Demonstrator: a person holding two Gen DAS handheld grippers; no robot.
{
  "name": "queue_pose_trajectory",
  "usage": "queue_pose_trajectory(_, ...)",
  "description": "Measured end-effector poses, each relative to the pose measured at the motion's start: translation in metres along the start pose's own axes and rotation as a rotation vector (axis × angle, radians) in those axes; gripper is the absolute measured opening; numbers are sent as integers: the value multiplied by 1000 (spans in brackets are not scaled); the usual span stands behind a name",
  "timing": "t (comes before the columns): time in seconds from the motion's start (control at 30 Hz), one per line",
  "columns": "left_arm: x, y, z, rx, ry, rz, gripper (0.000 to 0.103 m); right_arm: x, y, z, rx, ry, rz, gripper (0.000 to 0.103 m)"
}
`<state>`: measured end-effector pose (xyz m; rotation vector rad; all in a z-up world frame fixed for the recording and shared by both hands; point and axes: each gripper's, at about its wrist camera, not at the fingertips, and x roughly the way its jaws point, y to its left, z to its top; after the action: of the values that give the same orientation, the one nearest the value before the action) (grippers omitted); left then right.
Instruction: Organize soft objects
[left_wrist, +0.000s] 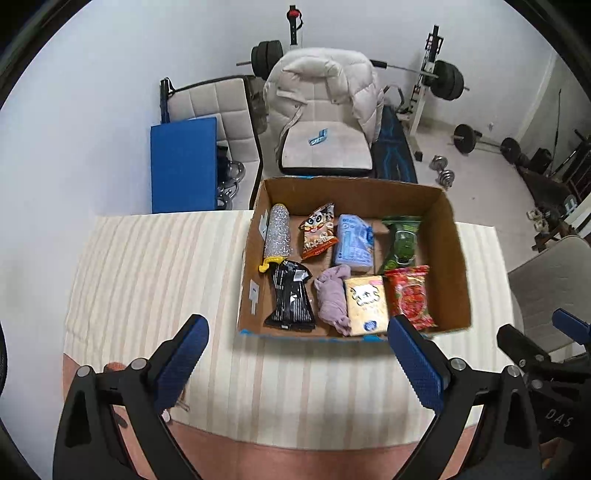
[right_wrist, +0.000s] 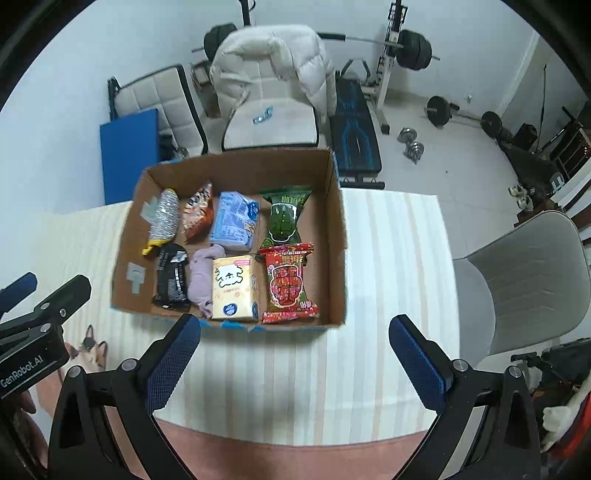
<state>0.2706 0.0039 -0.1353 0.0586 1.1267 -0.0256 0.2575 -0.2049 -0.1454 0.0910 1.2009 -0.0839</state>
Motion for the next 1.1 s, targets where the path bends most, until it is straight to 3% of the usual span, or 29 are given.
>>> queue_pose_trajectory(0.4,-98,5,-40,-7,-76,-49,99,-120,-5,-52,-14,-107,25,103)
queue_pose_trajectory(0.7,-147,2,-70,18,-101,-84,99,-192,2,-86,-34,-181,26,103)
queue_pose_trajectory(1.1,-180,12,-86,4,-162,-59,99,-228,7,-112,-41,-209,1,103)
